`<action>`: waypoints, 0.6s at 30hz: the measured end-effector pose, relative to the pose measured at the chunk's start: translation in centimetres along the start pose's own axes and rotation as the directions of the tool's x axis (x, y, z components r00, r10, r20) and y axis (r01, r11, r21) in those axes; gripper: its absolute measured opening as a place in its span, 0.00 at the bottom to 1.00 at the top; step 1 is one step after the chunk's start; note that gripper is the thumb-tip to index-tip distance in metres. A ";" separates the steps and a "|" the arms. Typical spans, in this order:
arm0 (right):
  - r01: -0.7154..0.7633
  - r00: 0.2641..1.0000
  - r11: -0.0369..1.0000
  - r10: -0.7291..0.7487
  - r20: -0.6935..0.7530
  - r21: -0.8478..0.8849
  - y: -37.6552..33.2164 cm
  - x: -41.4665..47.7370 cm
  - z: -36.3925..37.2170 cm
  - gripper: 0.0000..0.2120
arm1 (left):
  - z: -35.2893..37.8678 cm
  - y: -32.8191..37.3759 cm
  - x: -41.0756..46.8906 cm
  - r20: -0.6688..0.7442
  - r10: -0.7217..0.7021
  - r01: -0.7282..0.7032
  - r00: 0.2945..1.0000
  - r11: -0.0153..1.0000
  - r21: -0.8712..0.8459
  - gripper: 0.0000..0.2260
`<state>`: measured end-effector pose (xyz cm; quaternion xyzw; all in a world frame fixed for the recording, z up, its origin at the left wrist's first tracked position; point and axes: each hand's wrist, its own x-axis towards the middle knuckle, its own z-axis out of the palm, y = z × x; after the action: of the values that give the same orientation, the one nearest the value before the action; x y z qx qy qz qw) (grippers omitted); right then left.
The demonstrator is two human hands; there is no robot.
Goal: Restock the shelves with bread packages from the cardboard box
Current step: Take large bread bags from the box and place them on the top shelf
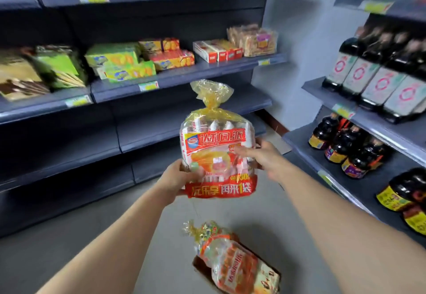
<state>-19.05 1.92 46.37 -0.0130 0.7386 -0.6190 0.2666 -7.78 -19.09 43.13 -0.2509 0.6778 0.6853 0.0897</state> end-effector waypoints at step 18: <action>0.364 0.927 0.931 -0.360 -0.104 0.018 -18.4 6.3 15.6 0.20 | -18.3 19.1 2.3 -0.202 0.336 -0.351 0.920 0.936 -0.039 0.22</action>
<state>-23.80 -18.74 59.51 -0.1132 0.7242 -0.6711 0.1110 -14.53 -38.64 59.78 -0.1961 0.6906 0.6878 -0.1071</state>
